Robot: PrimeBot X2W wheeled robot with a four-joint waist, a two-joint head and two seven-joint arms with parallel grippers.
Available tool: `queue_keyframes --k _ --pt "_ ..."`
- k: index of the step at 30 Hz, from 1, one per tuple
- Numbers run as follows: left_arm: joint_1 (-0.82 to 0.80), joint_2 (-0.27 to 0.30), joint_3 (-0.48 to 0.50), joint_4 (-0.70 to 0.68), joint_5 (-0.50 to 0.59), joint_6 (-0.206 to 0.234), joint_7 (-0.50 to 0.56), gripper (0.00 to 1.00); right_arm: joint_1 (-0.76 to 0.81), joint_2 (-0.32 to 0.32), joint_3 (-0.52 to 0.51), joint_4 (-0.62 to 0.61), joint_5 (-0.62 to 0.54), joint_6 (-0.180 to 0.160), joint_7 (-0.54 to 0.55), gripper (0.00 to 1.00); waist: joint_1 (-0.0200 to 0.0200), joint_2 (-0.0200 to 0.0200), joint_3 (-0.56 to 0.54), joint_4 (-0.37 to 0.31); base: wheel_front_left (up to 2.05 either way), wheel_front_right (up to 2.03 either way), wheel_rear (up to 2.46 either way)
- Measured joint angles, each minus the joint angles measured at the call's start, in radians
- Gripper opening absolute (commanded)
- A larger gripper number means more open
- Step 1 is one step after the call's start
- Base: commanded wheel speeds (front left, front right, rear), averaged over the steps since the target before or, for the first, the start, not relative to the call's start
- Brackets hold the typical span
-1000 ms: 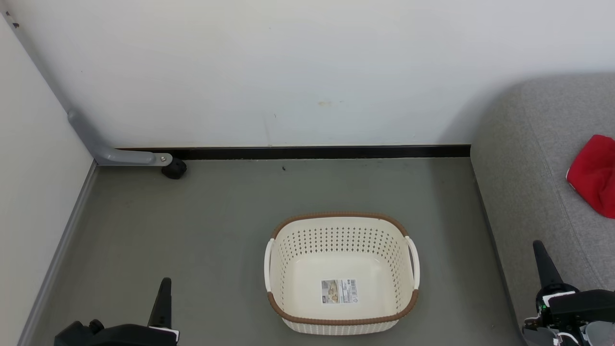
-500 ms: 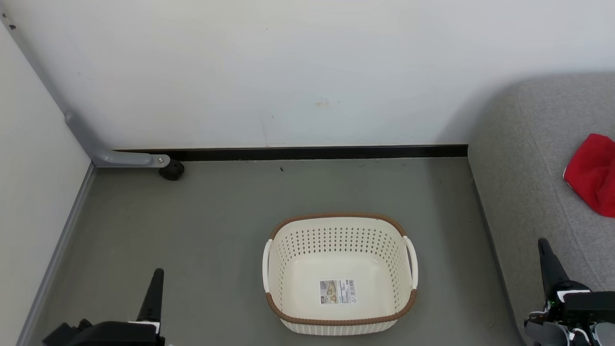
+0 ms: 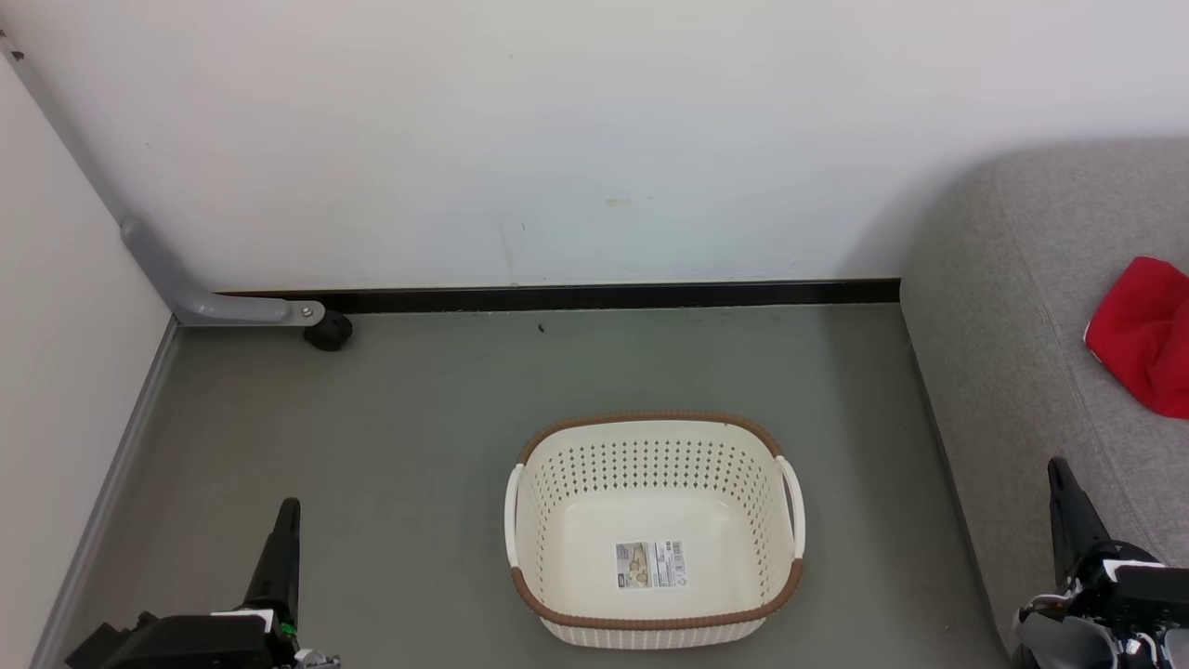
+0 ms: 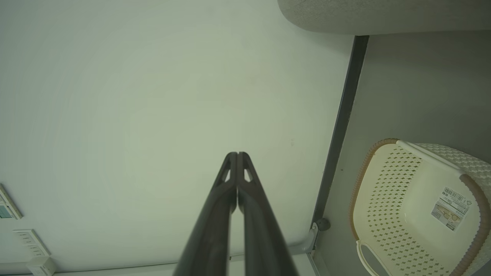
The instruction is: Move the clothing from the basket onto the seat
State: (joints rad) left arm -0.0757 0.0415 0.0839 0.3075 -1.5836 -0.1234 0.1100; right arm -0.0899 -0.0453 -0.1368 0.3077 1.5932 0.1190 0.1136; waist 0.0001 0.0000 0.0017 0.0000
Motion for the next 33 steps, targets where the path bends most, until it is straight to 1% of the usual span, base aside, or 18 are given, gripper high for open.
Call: queue_keyframes --k 33 --pt "0.0 -0.001 0.001 -0.002 -0.001 0.0 0.002 0.0 0.0 0.002 -0.001 -0.003 0.001 0.0 0.0 0.0 0.0 0.0 0.0 0.0 0.0 0.0 0.0"
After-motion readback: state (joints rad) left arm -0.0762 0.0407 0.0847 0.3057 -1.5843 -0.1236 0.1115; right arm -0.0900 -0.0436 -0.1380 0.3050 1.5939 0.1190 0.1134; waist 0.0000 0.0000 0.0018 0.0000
